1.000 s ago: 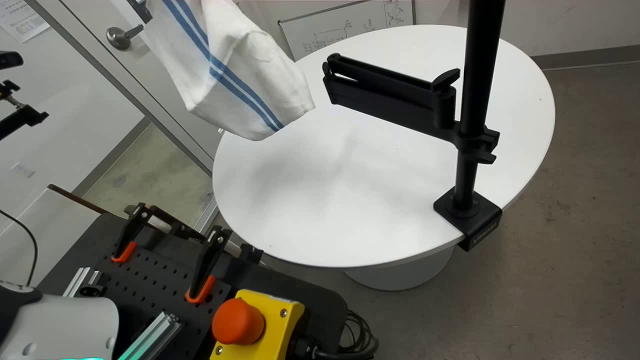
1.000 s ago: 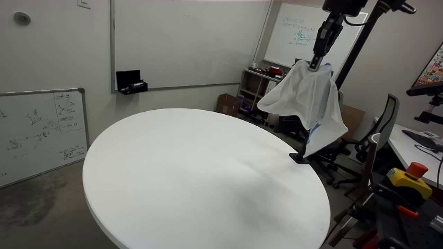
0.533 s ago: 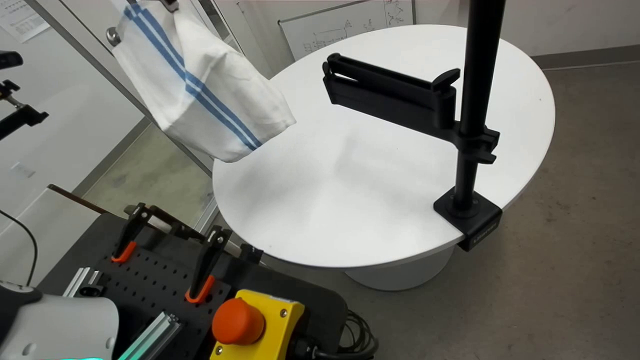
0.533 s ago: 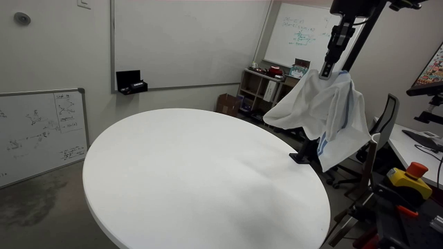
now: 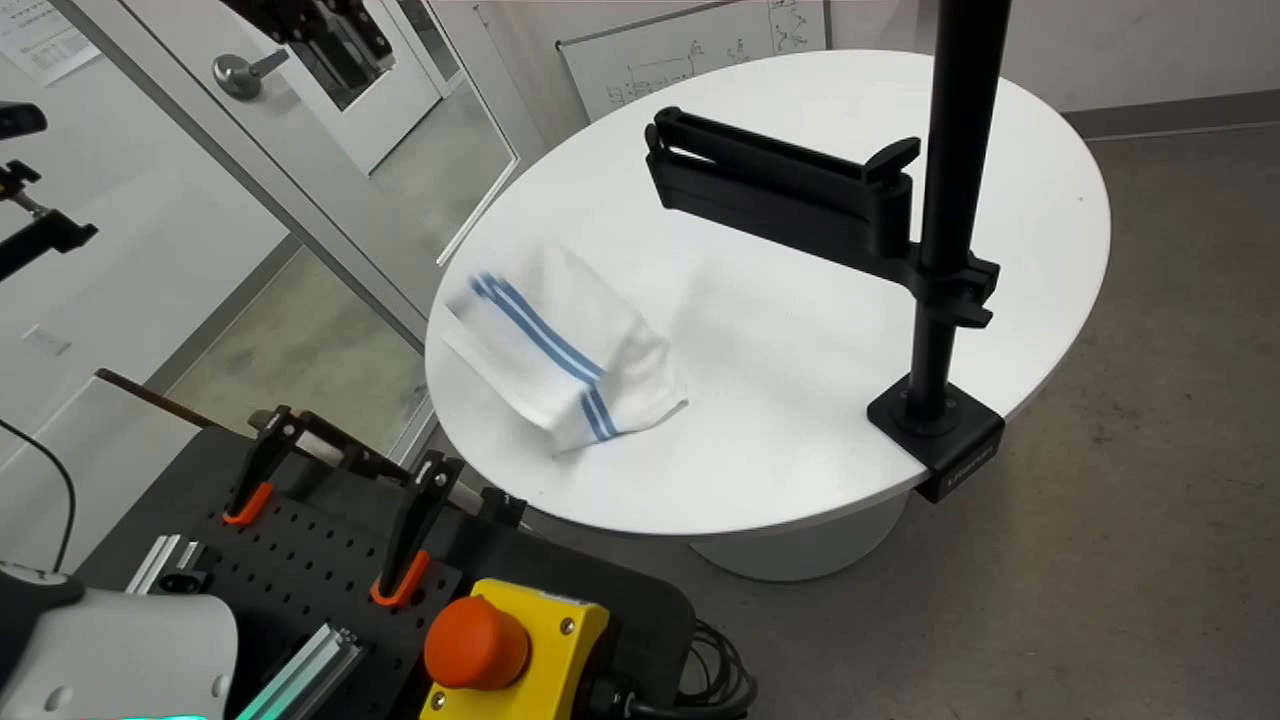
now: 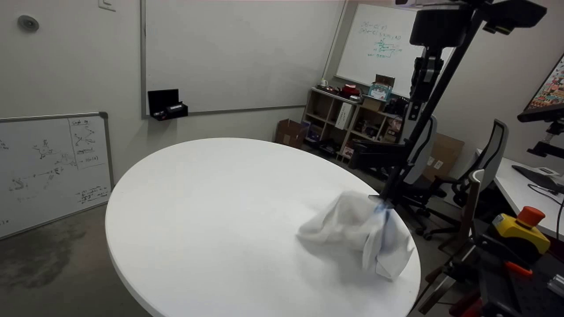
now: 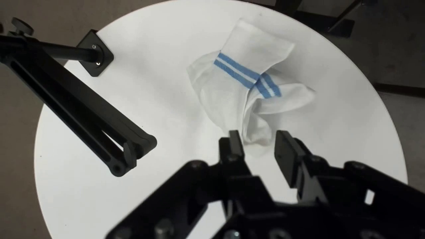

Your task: Unhang the cloth from the stand

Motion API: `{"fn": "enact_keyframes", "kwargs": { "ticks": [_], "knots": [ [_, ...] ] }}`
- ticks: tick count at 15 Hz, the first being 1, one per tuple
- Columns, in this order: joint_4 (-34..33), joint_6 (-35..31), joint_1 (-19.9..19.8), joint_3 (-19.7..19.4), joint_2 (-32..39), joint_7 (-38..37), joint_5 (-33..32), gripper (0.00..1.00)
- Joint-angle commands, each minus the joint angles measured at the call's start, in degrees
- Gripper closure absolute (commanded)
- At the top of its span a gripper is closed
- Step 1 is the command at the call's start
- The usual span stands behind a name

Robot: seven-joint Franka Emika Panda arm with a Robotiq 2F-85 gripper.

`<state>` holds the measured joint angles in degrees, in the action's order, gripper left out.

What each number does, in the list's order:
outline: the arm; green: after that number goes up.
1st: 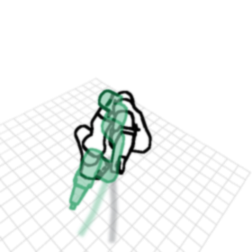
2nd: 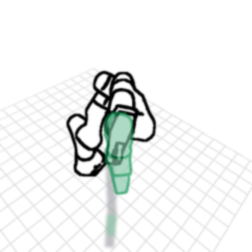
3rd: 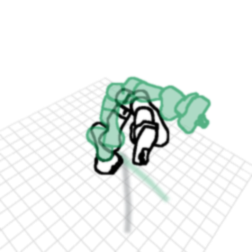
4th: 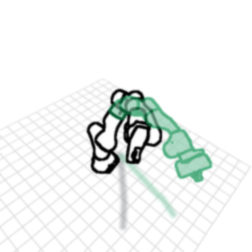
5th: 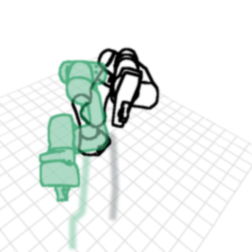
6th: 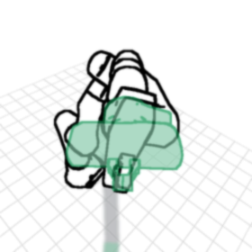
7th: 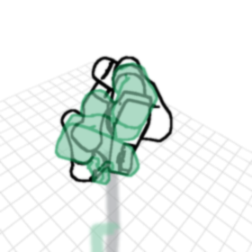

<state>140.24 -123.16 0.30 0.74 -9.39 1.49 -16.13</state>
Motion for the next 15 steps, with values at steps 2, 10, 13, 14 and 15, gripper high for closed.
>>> {"fn": "enact_keyframes", "kwargs": {
  "ticks": [2, 10, 13, 14, 15],
  "knots": [
    [-1.34, -0.26, -0.17, 0.58, 2.75, -2.68, -1.71, 0.27],
    [-3.31, 1.24, -0.34, 0.0, 4.14, -3.49, 0.01, 0.0],
    [-2.17, 0.15, -0.37, -0.04, 3.45, -2.75, -0.34, 0.0],
    [-2.36, 0.18, -0.41, -0.07, 3.51, -2.75, -0.21, 0.0],
    [-2.47, 0.18, -0.43, -0.09, 3.56, -2.75, -0.16, 0.0]
  ]
}}
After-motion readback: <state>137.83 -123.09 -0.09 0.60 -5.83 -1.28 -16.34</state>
